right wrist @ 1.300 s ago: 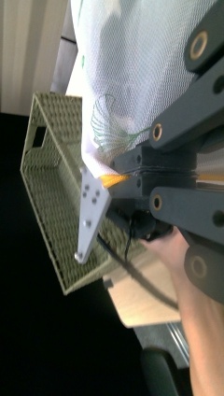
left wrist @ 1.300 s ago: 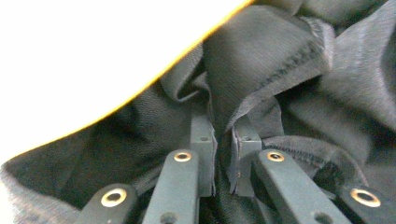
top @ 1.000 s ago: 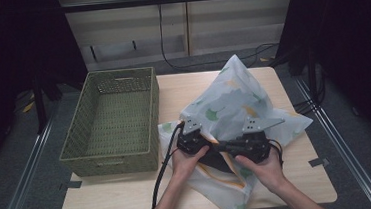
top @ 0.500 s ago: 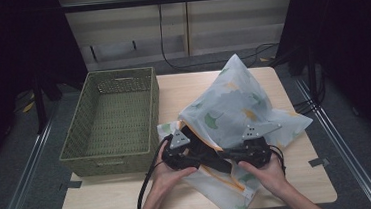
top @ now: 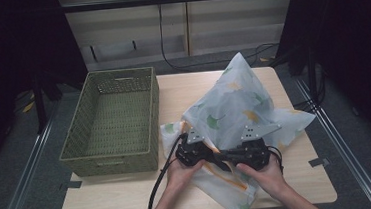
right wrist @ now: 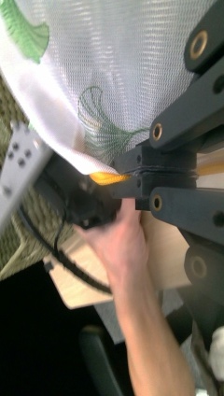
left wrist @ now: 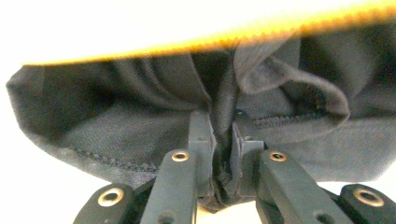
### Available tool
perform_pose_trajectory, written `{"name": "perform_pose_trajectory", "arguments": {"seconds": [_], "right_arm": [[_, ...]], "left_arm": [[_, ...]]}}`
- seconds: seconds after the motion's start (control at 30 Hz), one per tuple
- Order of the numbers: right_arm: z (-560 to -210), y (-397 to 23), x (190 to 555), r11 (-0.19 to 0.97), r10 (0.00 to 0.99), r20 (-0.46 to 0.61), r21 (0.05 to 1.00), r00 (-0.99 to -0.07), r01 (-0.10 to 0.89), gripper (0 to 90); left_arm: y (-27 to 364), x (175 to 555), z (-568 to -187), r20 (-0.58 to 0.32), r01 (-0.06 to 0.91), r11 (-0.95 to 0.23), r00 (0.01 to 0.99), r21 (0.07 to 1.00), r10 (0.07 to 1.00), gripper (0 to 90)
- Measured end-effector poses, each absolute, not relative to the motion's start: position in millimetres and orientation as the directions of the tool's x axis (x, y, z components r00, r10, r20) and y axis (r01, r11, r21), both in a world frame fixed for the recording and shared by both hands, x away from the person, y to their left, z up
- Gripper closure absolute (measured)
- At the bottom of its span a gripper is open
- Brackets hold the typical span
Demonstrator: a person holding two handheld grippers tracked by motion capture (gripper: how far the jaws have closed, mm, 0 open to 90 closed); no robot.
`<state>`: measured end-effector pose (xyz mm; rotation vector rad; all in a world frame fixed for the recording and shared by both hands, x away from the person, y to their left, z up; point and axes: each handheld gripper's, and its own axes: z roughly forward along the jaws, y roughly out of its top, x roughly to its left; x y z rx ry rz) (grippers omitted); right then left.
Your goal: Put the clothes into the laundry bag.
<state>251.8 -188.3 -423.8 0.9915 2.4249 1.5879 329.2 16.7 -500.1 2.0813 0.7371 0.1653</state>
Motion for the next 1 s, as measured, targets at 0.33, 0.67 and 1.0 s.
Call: {"name": "perform_pose_trajectory", "arguments": {"seconds": [0.33, 0.67, 1.0], "right_arm": [[-424, -189, 246, 0.189, 0.471, 0.376, 0.841, -0.798, 0.508, 89.3], [-451, -190, 254, 0.278, 0.538, 0.322, 0.805, -0.779, 0.525, 89.2], [-470, -192, 263, 0.344, 0.592, 0.277, 0.763, -0.757, 0.548, 89.0]], "left_arm": [[12, 331, -467, -0.238, 0.38, -0.191, 0.825, 0.905, 0.513, 83.2], [-3, 347, -493, -0.175, 0.385, -0.351, 0.846, 0.854, 0.503, 80.9], [39, 337, -485, -0.183, 0.398, -0.347, 0.838, 0.849, 0.513, 52.1]]}}
